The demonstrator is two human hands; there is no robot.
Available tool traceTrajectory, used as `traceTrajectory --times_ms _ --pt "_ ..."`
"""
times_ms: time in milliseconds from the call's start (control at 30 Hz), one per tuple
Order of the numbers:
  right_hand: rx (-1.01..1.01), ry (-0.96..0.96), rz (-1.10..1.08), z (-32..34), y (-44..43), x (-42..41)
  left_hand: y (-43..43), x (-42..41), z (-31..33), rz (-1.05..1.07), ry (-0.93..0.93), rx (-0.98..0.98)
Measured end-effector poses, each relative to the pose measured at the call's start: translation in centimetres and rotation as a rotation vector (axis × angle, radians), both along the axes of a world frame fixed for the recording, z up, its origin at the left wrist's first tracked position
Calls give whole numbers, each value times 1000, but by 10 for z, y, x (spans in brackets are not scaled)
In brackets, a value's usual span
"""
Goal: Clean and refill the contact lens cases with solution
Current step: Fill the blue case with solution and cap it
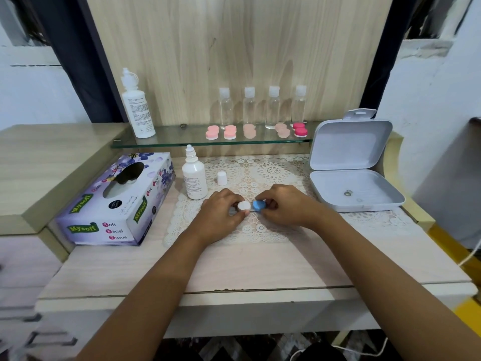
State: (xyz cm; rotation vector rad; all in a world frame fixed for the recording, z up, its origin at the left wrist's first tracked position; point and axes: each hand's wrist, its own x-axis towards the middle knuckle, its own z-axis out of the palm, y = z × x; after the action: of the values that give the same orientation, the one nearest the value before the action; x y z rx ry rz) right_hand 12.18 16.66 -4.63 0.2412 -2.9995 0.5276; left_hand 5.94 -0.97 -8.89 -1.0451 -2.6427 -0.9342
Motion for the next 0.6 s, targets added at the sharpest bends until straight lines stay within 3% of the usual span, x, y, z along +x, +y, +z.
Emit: traceTrajectory --times_ms 200,433,600 --pt "23 -30 -100 4 6 0 0 -1 0 0 -8 -3" --pt "-45 79 76 -2 2 0 1 0 0 -7 -3 5" --pt "-66 66 -52 -7 -1 -7 0 0 0 -5 7 -8"
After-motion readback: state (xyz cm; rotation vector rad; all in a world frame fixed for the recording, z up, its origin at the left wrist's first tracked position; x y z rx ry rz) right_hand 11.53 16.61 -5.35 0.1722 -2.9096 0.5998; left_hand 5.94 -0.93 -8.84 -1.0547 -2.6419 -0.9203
